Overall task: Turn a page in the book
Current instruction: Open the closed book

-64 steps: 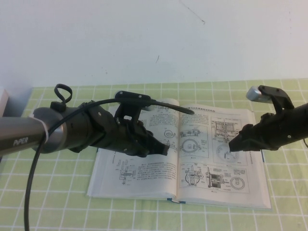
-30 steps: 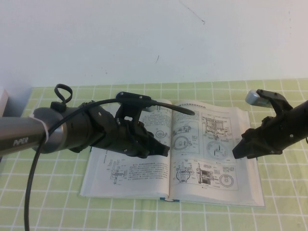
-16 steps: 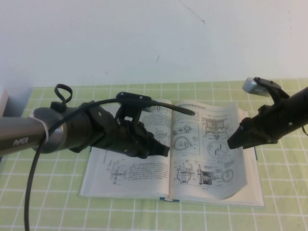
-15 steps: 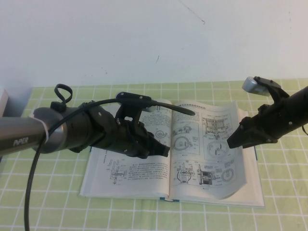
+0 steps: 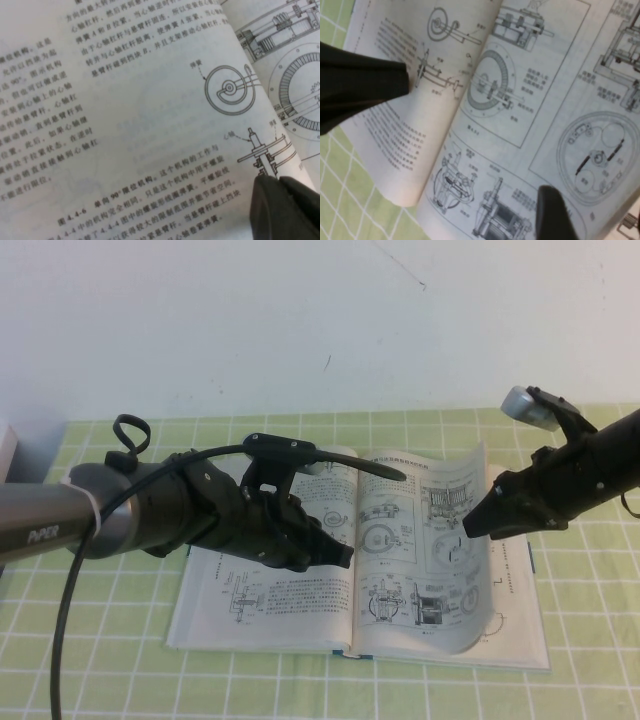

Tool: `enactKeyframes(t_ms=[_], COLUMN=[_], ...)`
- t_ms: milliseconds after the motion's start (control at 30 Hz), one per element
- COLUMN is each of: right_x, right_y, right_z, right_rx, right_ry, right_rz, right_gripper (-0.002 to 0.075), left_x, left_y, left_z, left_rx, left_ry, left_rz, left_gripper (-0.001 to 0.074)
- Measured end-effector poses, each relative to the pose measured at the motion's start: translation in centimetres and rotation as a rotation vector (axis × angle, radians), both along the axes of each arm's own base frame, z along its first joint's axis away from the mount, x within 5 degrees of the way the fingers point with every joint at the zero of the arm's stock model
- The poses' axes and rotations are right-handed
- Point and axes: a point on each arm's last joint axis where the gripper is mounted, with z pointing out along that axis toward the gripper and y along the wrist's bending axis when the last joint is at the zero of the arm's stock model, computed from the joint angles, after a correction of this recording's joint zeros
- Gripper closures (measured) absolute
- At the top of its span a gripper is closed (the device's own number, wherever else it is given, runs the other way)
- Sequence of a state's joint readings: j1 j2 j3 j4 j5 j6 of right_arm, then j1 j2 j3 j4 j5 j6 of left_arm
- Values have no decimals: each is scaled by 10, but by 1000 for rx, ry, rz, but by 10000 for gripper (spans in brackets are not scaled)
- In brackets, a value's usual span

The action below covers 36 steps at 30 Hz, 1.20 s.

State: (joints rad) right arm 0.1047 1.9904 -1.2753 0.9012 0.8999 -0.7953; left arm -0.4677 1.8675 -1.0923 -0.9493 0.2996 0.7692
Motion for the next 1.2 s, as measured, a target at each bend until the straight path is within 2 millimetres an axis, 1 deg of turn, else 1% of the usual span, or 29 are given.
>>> enactKeyframes(t_ms=[233,533,733,967,1200], right_x=[2,3,1,0,0], right_y=[0,7,7,-1,-3], right_z=[2,5,3,-2,-2], right_rx=[-20,-129,-175,-280,-293], right_ry=[-14,11,34,63,68], right_rz=[10,25,17,2,-4], right_gripper=[375,375,375,375,375], left_x=[0,0,0,0,0], left_y=[0,0,0,0,0], left_z=[0,0,0,0,0], left_rx=[0,0,1,1,1], left_ry=[0,-2,-3,-3,-3], left_rz=[0,1,2,2,2], left_gripper=[738,738,738,738,738])
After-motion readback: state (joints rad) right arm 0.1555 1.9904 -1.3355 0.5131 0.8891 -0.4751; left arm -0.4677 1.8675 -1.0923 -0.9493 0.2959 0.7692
